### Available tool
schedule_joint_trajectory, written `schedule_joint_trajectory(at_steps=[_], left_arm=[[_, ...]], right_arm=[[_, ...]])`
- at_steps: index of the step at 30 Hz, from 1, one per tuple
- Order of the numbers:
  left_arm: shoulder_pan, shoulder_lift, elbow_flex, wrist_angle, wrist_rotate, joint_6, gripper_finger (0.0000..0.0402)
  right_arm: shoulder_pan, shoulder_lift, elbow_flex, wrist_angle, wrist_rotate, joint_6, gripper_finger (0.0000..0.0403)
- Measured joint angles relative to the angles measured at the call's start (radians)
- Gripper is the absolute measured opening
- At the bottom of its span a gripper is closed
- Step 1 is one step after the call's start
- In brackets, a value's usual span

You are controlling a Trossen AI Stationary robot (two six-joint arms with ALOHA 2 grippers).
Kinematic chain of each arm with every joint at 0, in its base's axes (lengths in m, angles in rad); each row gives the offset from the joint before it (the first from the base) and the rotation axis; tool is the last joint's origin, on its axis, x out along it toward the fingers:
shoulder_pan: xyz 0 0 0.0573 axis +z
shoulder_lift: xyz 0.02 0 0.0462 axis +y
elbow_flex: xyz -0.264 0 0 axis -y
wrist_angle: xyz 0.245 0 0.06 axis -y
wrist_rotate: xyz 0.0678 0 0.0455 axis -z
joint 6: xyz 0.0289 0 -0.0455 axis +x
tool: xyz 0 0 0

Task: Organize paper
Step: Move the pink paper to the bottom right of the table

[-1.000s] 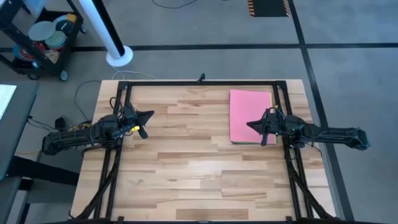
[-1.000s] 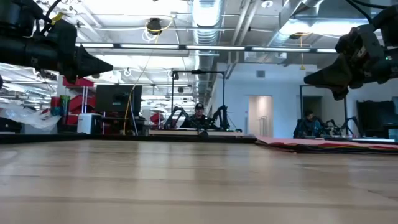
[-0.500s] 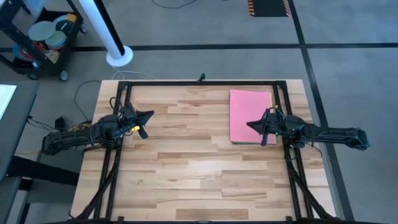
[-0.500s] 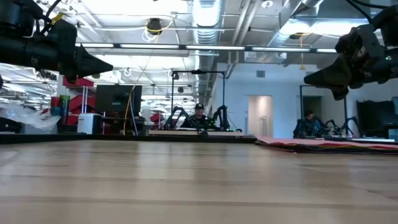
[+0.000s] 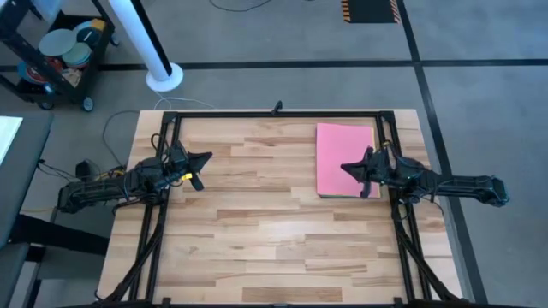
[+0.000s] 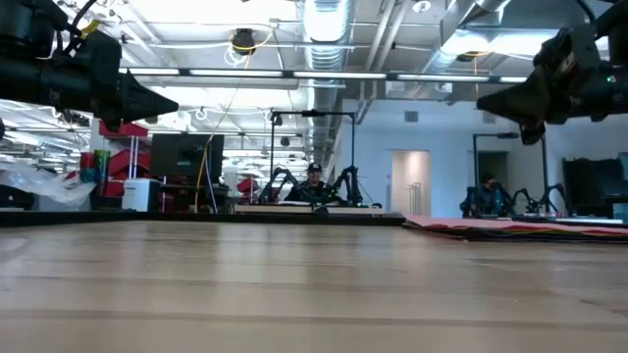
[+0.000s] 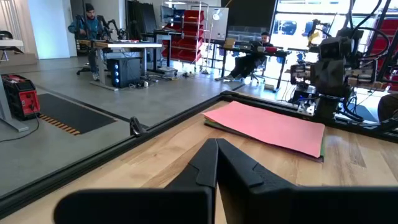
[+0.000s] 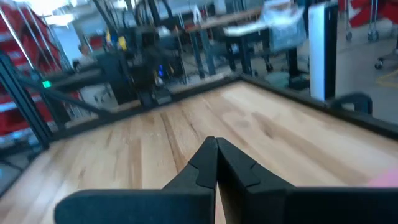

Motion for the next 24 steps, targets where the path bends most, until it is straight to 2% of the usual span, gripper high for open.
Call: schedule_joint_trajectory(at_steps=[4, 11, 15, 20, 24], left_arm=[[0.000, 0.000, 0.000, 0.000, 0.000, 0.000, 0.0000], [0.000, 0.000, 0.000, 0.007, -0.003, -0.005, 0.0000], [0.000, 0.000, -0.003, 0.039, -0.005, -0.087, 0.0000], [0.000, 0.000, -0.003, 0.041, -0.005, -0.132, 0.0000], [0.000, 0.000, -0.003, 0.044, -0.007, -0.130, 0.0000]], right_arm=[[0.001, 0.000, 0.000, 0.080, 0.000, 0.006, 0.0000], [0.001, 0.013, 0.000, 0.082, -0.003, 0.047, 0.0000], [0.004, 0.054, 0.003, 0.082, -0.009, -0.001, 0.0000], [0.035, 0.139, 0.069, 0.006, -0.055, 0.031, 0.0000], [0.044, 0.225, 0.206, -0.262, -0.056, 0.123, 0.0017]])
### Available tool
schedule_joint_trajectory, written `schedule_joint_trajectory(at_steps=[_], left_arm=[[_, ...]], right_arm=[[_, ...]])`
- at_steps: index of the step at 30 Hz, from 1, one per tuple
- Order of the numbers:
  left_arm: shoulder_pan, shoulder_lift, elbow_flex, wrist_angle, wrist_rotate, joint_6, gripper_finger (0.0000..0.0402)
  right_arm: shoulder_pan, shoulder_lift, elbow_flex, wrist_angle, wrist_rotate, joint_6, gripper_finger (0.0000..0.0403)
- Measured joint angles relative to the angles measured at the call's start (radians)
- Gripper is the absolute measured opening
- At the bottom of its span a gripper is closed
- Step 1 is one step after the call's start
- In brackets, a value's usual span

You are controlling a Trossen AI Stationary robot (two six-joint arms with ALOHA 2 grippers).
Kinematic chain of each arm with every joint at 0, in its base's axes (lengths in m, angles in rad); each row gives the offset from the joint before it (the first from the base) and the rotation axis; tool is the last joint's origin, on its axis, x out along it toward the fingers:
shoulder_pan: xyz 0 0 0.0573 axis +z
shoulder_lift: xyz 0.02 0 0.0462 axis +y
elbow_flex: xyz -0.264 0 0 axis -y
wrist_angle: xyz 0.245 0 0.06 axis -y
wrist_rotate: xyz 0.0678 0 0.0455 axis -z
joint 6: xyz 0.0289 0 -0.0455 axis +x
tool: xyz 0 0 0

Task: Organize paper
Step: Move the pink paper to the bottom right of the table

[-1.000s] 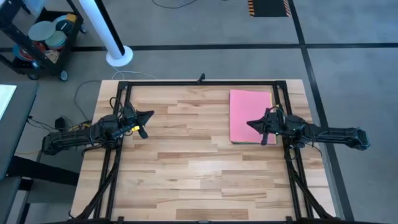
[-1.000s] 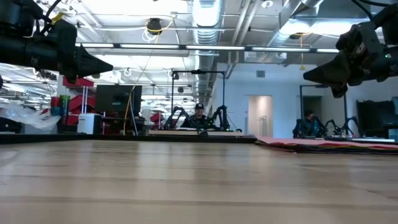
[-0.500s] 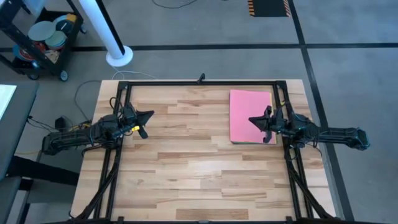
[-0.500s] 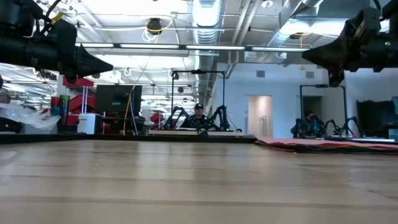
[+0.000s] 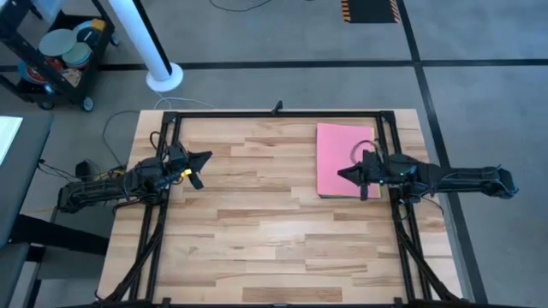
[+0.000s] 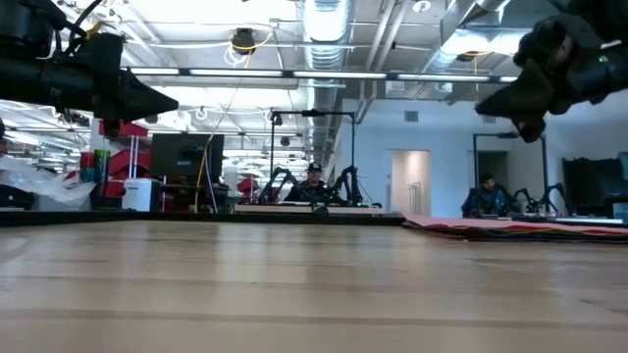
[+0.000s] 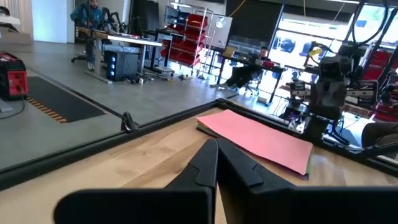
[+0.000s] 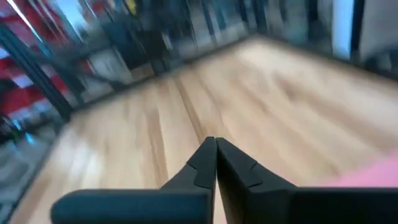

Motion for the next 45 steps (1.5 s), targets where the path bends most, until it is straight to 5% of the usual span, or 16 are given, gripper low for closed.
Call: schedule_joint_trajectory(at_steps=[7, 15, 31, 40, 45], left_arm=[[0.006, 0.000, 0.001, 0.000, -0.051, 0.061, 0.0000], [0.006, 0.000, 0.002, -0.008, -0.019, 0.103, 0.0000], [0.006, 0.071, 0.006, -0.043, 0.015, 0.207, 0.0000], [0.006, 0.175, 0.006, -0.044, 0.028, 0.202, 0.0000], [0.006, 0.207, 0.005, -0.044, 0.053, 0.189, 0.0000]], right_arm=[[0.039, 0.208, 0.191, -0.381, 0.000, 0.001, 0.0075], [0.133, 0.502, 0.255, -0.420, 0.040, -0.046, 0.0088], [0.327, 1.082, 0.505, -0.658, 0.313, -0.047, 0.0088], [0.341, 1.187, 0.580, -0.726, 0.373, -0.042, 0.0077], [0.327, 1.186, 0.581, -0.732, 0.374, -0.018, 0.0019]])
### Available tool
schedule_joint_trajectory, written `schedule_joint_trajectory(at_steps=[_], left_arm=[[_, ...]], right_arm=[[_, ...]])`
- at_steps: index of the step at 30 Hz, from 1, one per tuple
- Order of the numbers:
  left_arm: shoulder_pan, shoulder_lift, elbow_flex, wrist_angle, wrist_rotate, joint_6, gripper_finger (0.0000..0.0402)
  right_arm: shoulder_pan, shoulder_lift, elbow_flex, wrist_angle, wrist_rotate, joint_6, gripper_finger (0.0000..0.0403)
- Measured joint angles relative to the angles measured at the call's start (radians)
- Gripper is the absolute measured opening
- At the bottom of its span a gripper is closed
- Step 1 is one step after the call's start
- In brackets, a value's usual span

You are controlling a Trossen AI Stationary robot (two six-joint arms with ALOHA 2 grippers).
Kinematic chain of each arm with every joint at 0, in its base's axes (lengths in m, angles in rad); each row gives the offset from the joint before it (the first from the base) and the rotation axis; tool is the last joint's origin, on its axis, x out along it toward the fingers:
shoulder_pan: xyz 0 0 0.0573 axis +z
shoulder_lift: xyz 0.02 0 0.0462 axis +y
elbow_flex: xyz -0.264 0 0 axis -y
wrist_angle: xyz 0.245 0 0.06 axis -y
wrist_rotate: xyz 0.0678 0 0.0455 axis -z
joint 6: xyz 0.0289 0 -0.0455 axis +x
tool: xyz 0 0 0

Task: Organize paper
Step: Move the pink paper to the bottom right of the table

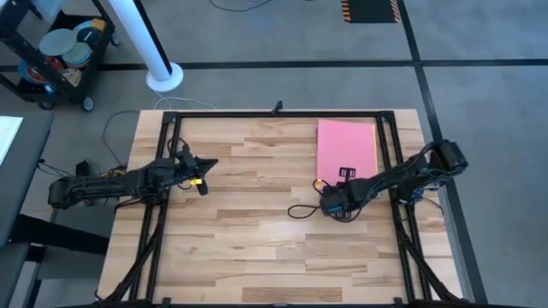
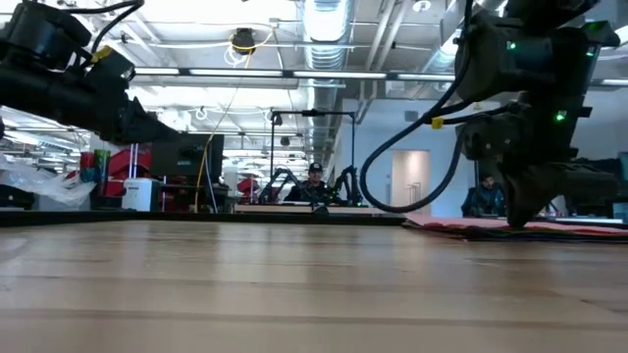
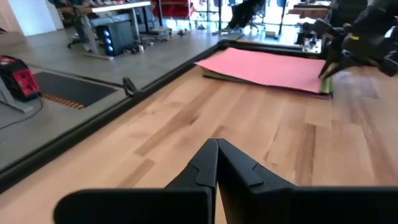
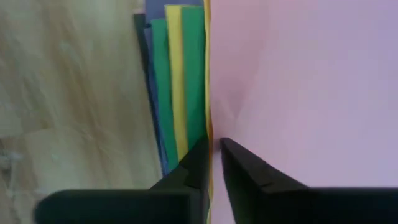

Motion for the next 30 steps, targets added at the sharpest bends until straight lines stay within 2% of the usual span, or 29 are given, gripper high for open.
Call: schedule_joint_trajectory(at_steps=[7, 13, 18, 24, 30], left_arm=[[0.000, 0.011, -0.001, 0.001, 0.008, -0.011, 0.0000], [0.000, 0.011, -0.001, 0.001, 0.008, -0.011, 0.0000], [0.000, 0.011, -0.001, 0.001, 0.008, -0.011, 0.0000], [0.000, 0.011, -0.002, 0.001, 0.008, -0.011, 0.0000], [0.000, 0.011, -0.002, 0.000, 0.002, -0.011, 0.0000]], right_arm=[[0.011, -0.016, 0.012, -0.018, 0.014, 0.008, 0.0001], [0.056, -0.098, 0.080, -0.058, -0.051, 0.028, 0.0000], [0.069, -0.140, 0.081, -0.076, -0.056, 0.109, 0.0003], [0.048, -0.080, 0.044, -0.080, -0.050, 0.152, 0.0053], [0.039, -0.024, 0.042, -0.078, 0.070, 0.165, 0.0080]])
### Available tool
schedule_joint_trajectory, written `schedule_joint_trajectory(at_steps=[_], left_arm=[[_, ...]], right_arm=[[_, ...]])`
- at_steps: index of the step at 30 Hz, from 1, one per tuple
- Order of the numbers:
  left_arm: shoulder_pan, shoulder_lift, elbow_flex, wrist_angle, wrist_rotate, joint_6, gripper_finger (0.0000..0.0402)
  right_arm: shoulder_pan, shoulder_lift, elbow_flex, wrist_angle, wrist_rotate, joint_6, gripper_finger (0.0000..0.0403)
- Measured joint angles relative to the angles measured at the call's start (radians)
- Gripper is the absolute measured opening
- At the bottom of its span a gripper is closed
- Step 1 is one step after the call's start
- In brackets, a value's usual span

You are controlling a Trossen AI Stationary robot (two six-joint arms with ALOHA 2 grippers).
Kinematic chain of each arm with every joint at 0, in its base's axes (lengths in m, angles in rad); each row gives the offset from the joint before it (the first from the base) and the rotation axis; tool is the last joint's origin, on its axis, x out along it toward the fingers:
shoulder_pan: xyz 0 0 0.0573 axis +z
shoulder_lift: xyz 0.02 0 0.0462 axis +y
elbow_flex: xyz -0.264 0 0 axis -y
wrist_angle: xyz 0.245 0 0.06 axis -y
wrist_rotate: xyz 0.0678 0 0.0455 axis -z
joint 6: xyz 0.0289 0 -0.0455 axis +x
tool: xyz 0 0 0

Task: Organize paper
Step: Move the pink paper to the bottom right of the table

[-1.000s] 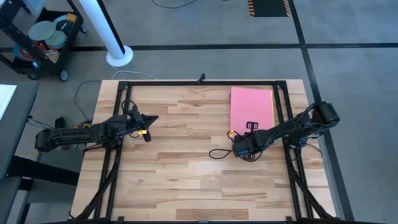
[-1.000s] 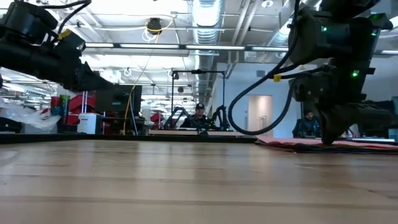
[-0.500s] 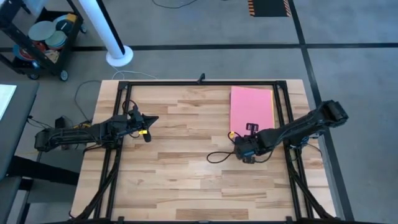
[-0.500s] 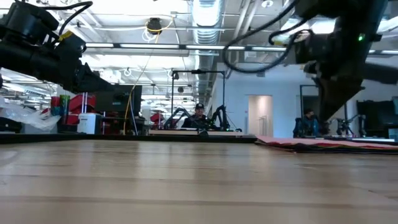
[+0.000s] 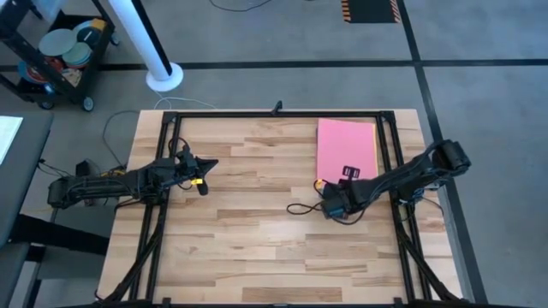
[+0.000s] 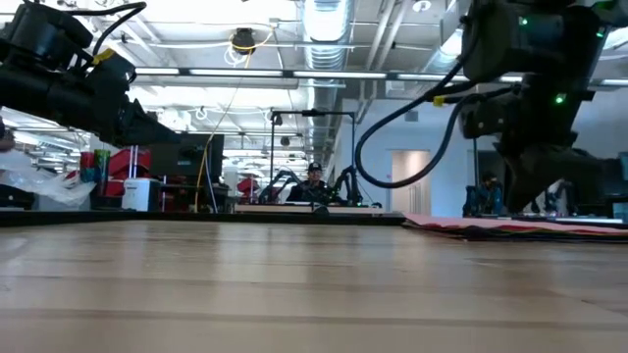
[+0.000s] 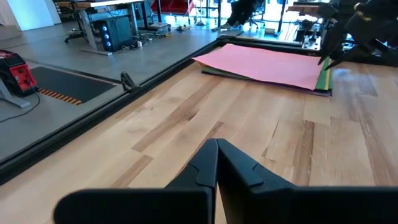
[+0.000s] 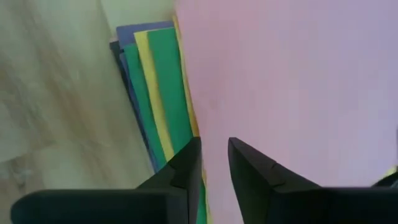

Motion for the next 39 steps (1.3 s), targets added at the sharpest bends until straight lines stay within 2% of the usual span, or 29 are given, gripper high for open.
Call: schedule_joint_trajectory(at_steps=[11, 29, 32, 36, 39], left_arm=[[0.000, 0.007, 0.000, -0.002, -0.002, 0.004, 0.0000], [0.000, 0.076, 0.000, -0.002, -0.003, 0.002, 0.0000], [0.000, 0.076, 0.000, -0.002, -0.002, 0.001, 0.0000], [0.000, 0.076, 0.000, -0.002, 0.015, 0.000, 0.0000], [0.000, 0.075, 0.000, -0.004, 0.024, 0.000, 0.0000]], right_arm=[[-0.014, 0.027, -0.001, 0.036, 0.015, -0.022, 0.0082], [-0.047, 0.027, -0.083, 0.109, 0.015, -0.043, 0.0079], [-0.053, 0.027, -0.084, 0.110, 0.016, -0.045, 0.0061], [-0.052, 0.027, -0.084, 0.107, 0.018, -0.045, 0.0013], [-0.049, 0.027, -0.084, 0.107, 0.014, -0.045, 0.0004]])
